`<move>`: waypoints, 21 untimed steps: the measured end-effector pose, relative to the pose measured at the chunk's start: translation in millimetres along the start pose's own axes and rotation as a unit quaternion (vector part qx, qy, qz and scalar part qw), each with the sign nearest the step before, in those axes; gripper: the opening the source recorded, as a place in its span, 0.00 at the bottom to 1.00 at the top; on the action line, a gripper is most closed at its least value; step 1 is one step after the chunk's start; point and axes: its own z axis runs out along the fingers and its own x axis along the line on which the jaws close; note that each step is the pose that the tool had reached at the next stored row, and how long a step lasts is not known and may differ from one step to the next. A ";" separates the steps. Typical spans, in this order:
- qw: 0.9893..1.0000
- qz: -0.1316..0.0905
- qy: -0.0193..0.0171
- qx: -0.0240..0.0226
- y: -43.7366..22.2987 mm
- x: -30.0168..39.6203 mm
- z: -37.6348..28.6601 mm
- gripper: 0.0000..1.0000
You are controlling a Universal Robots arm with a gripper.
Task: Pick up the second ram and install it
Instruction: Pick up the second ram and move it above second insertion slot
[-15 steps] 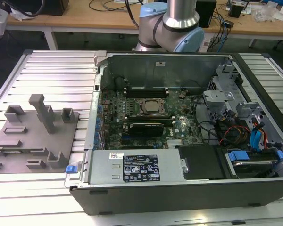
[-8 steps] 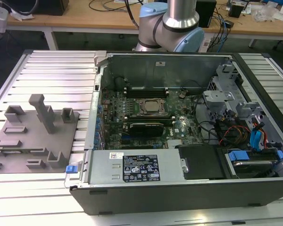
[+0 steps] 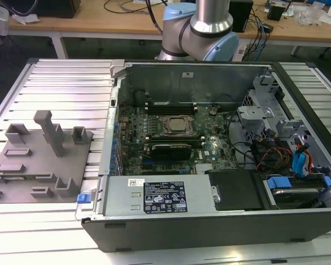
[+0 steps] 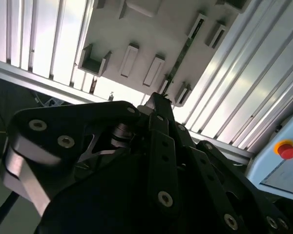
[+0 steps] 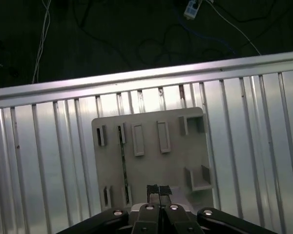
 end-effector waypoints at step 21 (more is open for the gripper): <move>0.999 -0.039 0.002 -0.001 -0.1 0.0 1.0 0.36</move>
